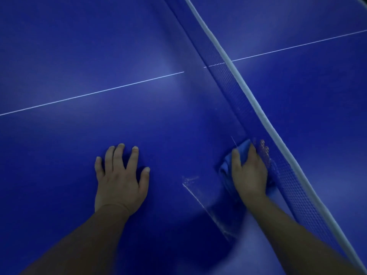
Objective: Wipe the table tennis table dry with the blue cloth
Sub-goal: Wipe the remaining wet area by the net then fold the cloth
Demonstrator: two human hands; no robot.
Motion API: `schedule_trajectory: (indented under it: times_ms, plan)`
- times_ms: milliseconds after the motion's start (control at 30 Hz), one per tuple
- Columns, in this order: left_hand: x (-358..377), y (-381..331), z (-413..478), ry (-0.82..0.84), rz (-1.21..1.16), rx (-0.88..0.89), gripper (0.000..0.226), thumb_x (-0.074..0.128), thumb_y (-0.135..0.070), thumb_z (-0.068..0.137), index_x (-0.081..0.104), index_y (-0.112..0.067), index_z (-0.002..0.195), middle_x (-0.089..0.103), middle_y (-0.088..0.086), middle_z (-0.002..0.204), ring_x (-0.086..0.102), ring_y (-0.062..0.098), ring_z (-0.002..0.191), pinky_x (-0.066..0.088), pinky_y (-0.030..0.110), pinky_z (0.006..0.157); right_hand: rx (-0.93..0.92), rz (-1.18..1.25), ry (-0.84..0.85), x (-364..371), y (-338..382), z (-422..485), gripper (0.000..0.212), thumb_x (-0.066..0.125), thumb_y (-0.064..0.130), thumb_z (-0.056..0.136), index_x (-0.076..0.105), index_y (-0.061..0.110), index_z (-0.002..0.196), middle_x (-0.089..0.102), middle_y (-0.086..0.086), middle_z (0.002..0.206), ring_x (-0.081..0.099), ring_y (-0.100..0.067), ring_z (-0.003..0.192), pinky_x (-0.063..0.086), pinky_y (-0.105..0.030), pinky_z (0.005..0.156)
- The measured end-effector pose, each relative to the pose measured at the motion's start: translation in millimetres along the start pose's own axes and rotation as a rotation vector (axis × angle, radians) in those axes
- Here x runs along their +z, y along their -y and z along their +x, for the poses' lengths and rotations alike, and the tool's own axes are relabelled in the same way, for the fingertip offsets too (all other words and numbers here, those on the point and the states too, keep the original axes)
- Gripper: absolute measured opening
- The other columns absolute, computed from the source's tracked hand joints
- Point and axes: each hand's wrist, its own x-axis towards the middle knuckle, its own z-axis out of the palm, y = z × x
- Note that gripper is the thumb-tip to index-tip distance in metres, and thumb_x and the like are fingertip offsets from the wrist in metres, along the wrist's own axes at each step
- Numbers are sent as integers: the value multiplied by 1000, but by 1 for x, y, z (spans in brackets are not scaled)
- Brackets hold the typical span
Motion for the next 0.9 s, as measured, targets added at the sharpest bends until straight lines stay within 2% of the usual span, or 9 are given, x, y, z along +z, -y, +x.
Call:
schedule_trajectory:
  times_ms: [67,133,233,333,433,567,733,800,900]
  plan:
    - [0,-1,0,-10,-10,0,71,19,-58,98,37,-17,153,25,14,158,12,31,150,9,60,121,40,36,-85,13,14,36,73,40,50,103,25,1,156,29,-19,161,29,-31,148,17,-36,124]
    - [-1,-1,0,-9,-22,0,71,19,-58,98,37,-17,153,24,14,158,11,31,151,8,59,122,78,76,-103,19,27,62,81,26,60,99,25,3,156,30,-20,160,28,-34,148,23,-46,122]
    - [-3,-2,0,-1,-33,5,72,18,-59,97,36,-18,153,23,14,159,10,30,151,5,57,122,175,176,148,24,53,95,76,13,58,104,31,4,154,38,-19,155,36,-34,143,30,-42,116]
    - [-4,-1,1,3,-35,6,73,18,-60,97,36,-18,154,23,14,159,10,30,151,6,58,122,-73,93,26,29,73,117,72,24,55,105,23,7,158,26,-15,163,24,-30,150,16,-37,124]
    - [-3,0,1,6,-31,9,72,19,-60,97,37,-19,153,24,15,158,11,31,150,7,58,122,-395,16,286,32,72,113,60,42,37,106,26,13,159,19,-5,166,17,-20,152,7,-20,118]
    - [-2,0,-1,-3,-20,11,71,21,-59,97,41,-19,151,27,16,157,15,33,149,11,61,121,-850,-130,307,32,55,65,60,47,42,97,52,5,144,46,-14,152,43,-34,140,30,-46,118]
    - [-2,0,-1,-6,-16,14,70,21,-59,97,41,-18,151,28,16,157,15,33,149,11,61,120,-1110,-42,498,24,16,-57,45,50,33,103,55,12,142,46,-7,154,34,-24,147,19,-36,123]
    - [-2,0,1,1,-20,16,71,20,-60,97,40,-19,152,27,16,158,14,33,150,9,60,121,-1092,-63,396,21,1,-48,47,48,38,103,54,14,143,46,-6,154,36,-27,146,25,-45,121]
    - [-2,-1,1,7,-23,19,71,20,-60,97,38,-21,153,25,15,159,11,32,150,7,59,122,-759,-108,168,23,14,18,57,47,48,98,56,12,141,49,-13,150,44,-39,137,34,-58,112]
